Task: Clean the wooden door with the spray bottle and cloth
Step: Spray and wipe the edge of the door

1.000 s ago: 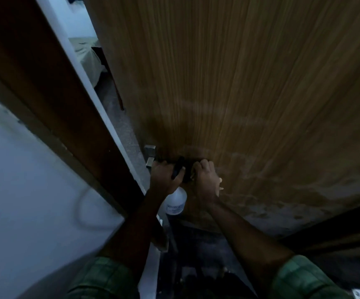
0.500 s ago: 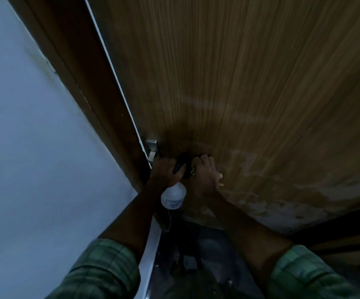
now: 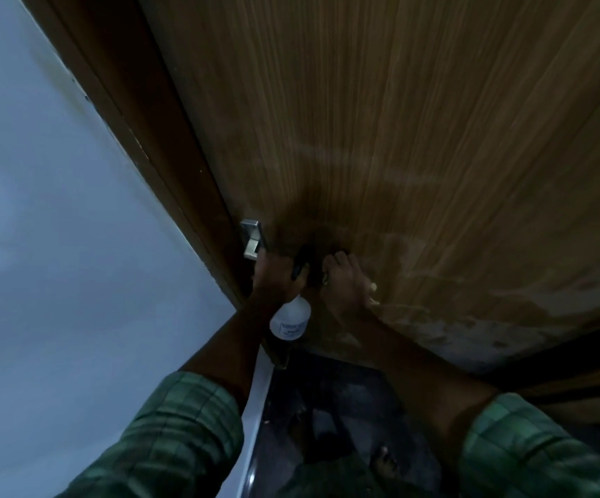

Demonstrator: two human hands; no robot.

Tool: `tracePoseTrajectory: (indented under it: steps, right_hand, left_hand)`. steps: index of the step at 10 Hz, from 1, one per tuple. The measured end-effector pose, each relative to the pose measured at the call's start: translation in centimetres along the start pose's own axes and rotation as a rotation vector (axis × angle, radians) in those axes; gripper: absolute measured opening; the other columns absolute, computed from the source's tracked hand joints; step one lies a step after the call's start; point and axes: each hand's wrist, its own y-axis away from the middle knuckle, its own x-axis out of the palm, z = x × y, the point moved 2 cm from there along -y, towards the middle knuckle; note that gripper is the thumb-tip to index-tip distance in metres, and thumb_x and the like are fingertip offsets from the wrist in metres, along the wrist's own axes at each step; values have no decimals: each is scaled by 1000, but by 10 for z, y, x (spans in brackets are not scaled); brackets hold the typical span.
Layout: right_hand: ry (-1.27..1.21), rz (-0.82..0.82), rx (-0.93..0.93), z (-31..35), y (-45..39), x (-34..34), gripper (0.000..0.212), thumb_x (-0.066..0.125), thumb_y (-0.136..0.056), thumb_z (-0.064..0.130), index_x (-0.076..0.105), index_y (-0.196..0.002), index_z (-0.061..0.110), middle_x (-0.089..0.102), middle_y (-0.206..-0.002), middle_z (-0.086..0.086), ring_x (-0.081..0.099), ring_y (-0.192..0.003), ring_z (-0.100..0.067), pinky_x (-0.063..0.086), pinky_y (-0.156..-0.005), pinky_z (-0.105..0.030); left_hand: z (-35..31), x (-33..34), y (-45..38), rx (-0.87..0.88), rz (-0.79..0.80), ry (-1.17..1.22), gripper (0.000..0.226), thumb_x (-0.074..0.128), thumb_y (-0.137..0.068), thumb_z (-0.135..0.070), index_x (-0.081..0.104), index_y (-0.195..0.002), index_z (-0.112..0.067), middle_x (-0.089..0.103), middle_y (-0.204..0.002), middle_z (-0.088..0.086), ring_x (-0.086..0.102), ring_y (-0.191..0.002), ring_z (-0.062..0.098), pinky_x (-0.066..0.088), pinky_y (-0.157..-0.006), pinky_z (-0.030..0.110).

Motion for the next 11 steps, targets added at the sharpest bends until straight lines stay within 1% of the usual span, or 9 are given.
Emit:
tracePoseTrajectory:
  steps: [1, 3, 4, 5, 7, 8, 9, 10, 11]
  right_hand:
    - [72, 64, -67, -7, 2, 6, 25, 73, -79, 24, 71, -102, 15, 66, -106, -8, 62, -96, -29, 54, -72, -41]
    - [84, 84, -98, -5, 1, 8, 36, 83, -74, 37, 71, -101, 16, 67, -107, -6, 62, -97, -29, 53, -68, -36]
    - [88, 50, -94, 3, 5, 5, 35, 86, -71, 34, 72, -99, 17, 67, -104, -6, 61, -94, -28, 51, -66, -35]
    - [60, -40, -108, 9, 9, 6, 24, 63, -82, 35, 72, -95, 16, 68, -101, -7, 62, -92, -30, 51, -69, -38]
    - [-40, -165, -65, 11, 7, -3, 21, 54, -87, 29, 71, -87, 16, 66, -90, -5, 61, -84, -28, 48, -63, -36]
    - [-172, -263, 29, 8, 2, -15, 3, 71, -81, 17, 71, -84, 16, 65, -85, -2, 61, -81, -23, 46, -60, -36]
    - [-336, -312, 27, -2, -11, -5, 4, 73, -83, 18, 73, -87, 18, 68, -87, 0, 62, -79, -21, 50, -61, -37]
    - [-334, -256, -46, -14, -12, 2, 14, 64, -89, 23, 76, -90, 16, 71, -91, -3, 65, -82, -23, 54, -70, -38]
    - [-231, -111, -118, -8, -7, -19, 27, 62, -95, 34, 78, -83, 15, 73, -88, -3, 66, -82, -23, 50, -76, -32]
  left_hand:
    - [-3, 6, 11, -12, 31, -5, 50, 57, -96, -50, 75, -104, -4, 74, -95, 14, 69, -94, 38, 45, -90, 45]
    - [-5, 15, 22, -163, 236, -66, 82, 35, -89, -77, 65, -129, -12, 67, -125, 13, 59, -123, 36, 41, -112, 49]
    - [-10, 2, 27, -72, 192, -68, 69, 38, -93, -70, 71, -113, -13, 72, -108, 11, 64, -112, 34, 44, -106, 49]
    - [-21, -18, 25, 1, 78, 23, 55, 48, -96, -58, 74, -93, -9, 72, -83, 12, 69, -85, 34, 48, -87, 44]
    - [-32, -48, 15, -38, -2, 252, 39, 55, -103, -44, 72, -106, -8, 72, -89, 9, 66, -80, 26, 49, -76, 39]
    - [-36, -64, 12, -199, 23, 381, 47, 56, -105, -50, 73, -108, -5, 74, -96, 12, 65, -87, 22, 56, -83, 49]
    - [-30, -76, 14, -344, 208, 277, 63, 50, -103, -58, 69, -128, -3, 68, -130, 21, 60, -124, 37, 43, -108, 45]
    - [-26, -67, 17, -362, 235, 312, 50, 56, -106, -45, 71, -124, -2, 70, -125, 21, 61, -122, 38, 43, -105, 42]
    - [-29, -72, 11, -150, 11, 378, 39, 59, -107, -37, 74, -112, -1, 74, -99, 14, 68, -93, 28, 53, -84, 45]
